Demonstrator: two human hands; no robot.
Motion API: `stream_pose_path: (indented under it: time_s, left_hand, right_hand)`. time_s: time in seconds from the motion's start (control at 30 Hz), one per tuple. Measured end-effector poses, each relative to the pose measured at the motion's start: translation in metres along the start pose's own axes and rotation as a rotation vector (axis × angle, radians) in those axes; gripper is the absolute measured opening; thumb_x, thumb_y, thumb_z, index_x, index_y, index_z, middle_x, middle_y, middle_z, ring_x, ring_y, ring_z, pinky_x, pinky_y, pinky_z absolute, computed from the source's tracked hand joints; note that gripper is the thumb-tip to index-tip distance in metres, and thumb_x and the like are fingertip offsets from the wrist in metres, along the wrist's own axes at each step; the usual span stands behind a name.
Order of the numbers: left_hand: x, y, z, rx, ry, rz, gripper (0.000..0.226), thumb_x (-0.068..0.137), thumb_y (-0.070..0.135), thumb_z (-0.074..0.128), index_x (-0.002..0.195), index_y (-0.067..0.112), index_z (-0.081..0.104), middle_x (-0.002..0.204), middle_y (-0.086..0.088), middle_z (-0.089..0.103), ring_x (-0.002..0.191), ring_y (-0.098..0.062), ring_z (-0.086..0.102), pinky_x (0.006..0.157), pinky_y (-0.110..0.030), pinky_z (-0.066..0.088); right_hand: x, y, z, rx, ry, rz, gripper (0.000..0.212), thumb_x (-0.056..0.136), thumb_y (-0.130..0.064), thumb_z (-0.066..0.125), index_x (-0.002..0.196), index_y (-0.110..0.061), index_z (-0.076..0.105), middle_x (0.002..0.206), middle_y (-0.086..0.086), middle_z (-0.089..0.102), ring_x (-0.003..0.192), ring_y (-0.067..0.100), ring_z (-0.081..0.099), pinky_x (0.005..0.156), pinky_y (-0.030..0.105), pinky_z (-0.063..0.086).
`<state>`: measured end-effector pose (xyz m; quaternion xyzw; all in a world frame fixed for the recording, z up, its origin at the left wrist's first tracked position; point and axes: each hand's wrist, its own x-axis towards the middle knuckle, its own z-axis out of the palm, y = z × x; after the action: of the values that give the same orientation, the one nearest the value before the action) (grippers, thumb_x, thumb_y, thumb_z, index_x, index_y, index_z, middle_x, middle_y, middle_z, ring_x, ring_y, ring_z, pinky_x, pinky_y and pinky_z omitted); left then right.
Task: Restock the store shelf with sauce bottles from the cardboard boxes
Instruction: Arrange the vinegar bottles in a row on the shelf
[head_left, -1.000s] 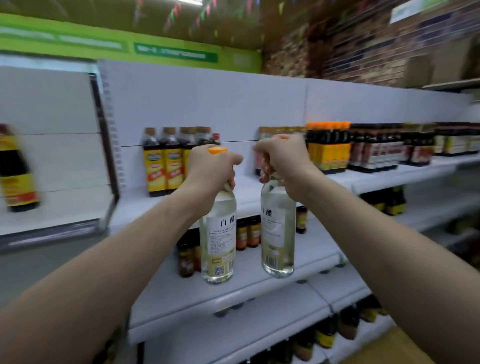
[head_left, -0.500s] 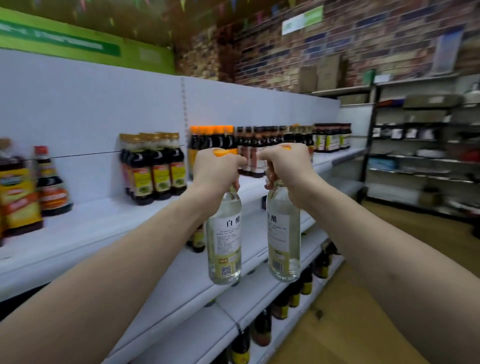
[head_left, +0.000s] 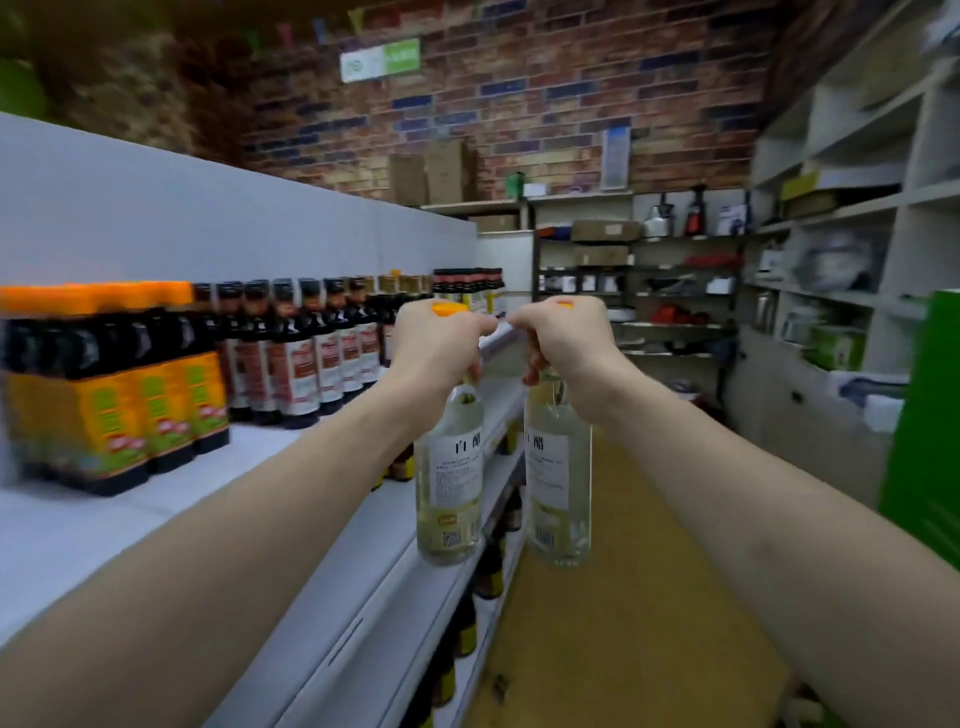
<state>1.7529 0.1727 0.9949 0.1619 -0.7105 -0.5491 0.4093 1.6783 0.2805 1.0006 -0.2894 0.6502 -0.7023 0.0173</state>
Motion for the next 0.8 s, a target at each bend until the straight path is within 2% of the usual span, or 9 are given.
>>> stream_pose_path:
  time_s: [0.03, 0.1, 0.17, 0.3, 0.5, 0.63, 0.67, 0.73, 0.8]
  left_hand:
    - [0.017, -0.004, 0.011, -0.006, -0.021, 0.009, 0.038, 0.084, 0.002, 0.072, 0.054, -0.005, 0.051, 0.052, -0.015, 0.047, 0.049, -0.026, 0.048, 0.058, -0.037, 0.046]
    - [0.05, -0.013, 0.033, -0.01, -0.058, 0.008, 0.041, 0.084, 0.004, 0.074, 0.047, 0.002, 0.056, 0.049, -0.015, 0.05, 0.047, -0.027, 0.051, 0.058, -0.037, 0.047]
    - [0.081, -0.024, 0.055, 0.0, -0.081, 0.004, 0.042, 0.085, 0.006, 0.073, 0.046, 0.01, 0.058, 0.045, -0.012, 0.052, 0.047, -0.027, 0.052, 0.06, -0.038, 0.048]
    - [0.141, -0.051, 0.106, -0.014, -0.066, 0.0, 0.051, 0.087, 0.005, 0.072, 0.039, 0.014, 0.056, 0.041, -0.006, 0.051, 0.039, -0.024, 0.049, 0.058, -0.038, 0.047]
    - [0.236, -0.096, 0.183, 0.002, -0.008, 0.001, 0.027, 0.086, 0.007, 0.072, 0.063, 0.003, 0.059, 0.048, -0.011, 0.051, 0.041, -0.024, 0.052, 0.059, -0.038, 0.052]
    - [0.305, -0.114, 0.222, -0.002, 0.076, -0.031, 0.039, 0.085, 0.008, 0.073, 0.048, 0.01, 0.061, 0.05, -0.012, 0.051, 0.052, -0.026, 0.054, 0.067, -0.043, 0.056]
    - [0.322, -0.118, 0.231, 0.008, 0.094, -0.029, 0.037, 0.085, 0.008, 0.073, 0.049, 0.01, 0.062, 0.051, -0.012, 0.051, 0.053, -0.026, 0.054, 0.067, -0.043, 0.056]
    - [0.35, -0.126, 0.247, 0.038, 0.111, -0.015, 0.017, 0.084, 0.007, 0.072, 0.069, 0.004, 0.065, 0.051, -0.013, 0.05, 0.046, -0.025, 0.052, 0.062, -0.041, 0.054]
    - [0.379, -0.133, 0.263, 0.059, 0.126, -0.02, 0.009, 0.085, 0.005, 0.071, 0.079, 0.005, 0.065, 0.05, -0.013, 0.05, 0.04, -0.024, 0.049, 0.056, -0.036, 0.049]
  right_hand:
    - [0.016, 0.005, -0.004, -0.006, 0.021, 0.005, 0.011, 0.081, -0.001, 0.067, 0.074, 0.007, 0.063, 0.044, 0.015, 0.051, 0.037, 0.024, 0.044, 0.054, 0.038, 0.039]
    - [0.046, 0.014, -0.013, -0.017, 0.043, 0.025, 0.015, 0.083, -0.002, 0.067, 0.08, 0.012, 0.067, 0.039, 0.008, 0.05, 0.037, 0.024, 0.044, 0.056, 0.037, 0.04]
    - [0.075, 0.027, -0.019, -0.024, 0.042, 0.04, 0.01, 0.087, -0.004, 0.067, 0.082, 0.004, 0.066, 0.038, 0.004, 0.051, 0.037, 0.022, 0.043, 0.061, 0.038, 0.042]
    - [0.146, 0.066, -0.034, -0.013, 0.097, 0.014, 0.015, 0.085, -0.006, 0.07, 0.073, -0.005, 0.061, 0.044, 0.007, 0.046, 0.036, 0.02, 0.044, 0.061, 0.041, 0.044]
    - [0.263, 0.115, -0.07, 0.001, 0.025, 0.003, 0.027, 0.089, -0.008, 0.066, 0.064, -0.009, 0.056, 0.044, 0.007, 0.045, 0.04, 0.022, 0.045, 0.055, 0.034, 0.042]
    - [0.349, 0.139, -0.086, -0.023, -0.047, -0.027, 0.021, 0.089, -0.007, 0.067, 0.07, -0.004, 0.059, 0.05, 0.011, 0.046, 0.041, 0.022, 0.045, 0.052, 0.034, 0.044]
    - [0.369, 0.145, -0.087, -0.023, -0.061, -0.042, 0.016, 0.087, -0.006, 0.068, 0.074, -0.002, 0.061, 0.052, 0.014, 0.046, 0.042, 0.023, 0.045, 0.051, 0.035, 0.044]
    - [0.408, 0.16, -0.087, -0.026, -0.074, -0.067, 0.013, 0.084, -0.005, 0.069, 0.074, -0.003, 0.061, 0.055, 0.015, 0.044, 0.043, 0.022, 0.043, 0.049, 0.036, 0.042]
    - [0.446, 0.174, -0.087, -0.015, -0.077, -0.059, 0.022, 0.082, -0.005, 0.069, 0.065, -0.007, 0.055, 0.052, 0.012, 0.042, 0.041, 0.021, 0.042, 0.047, 0.034, 0.041]
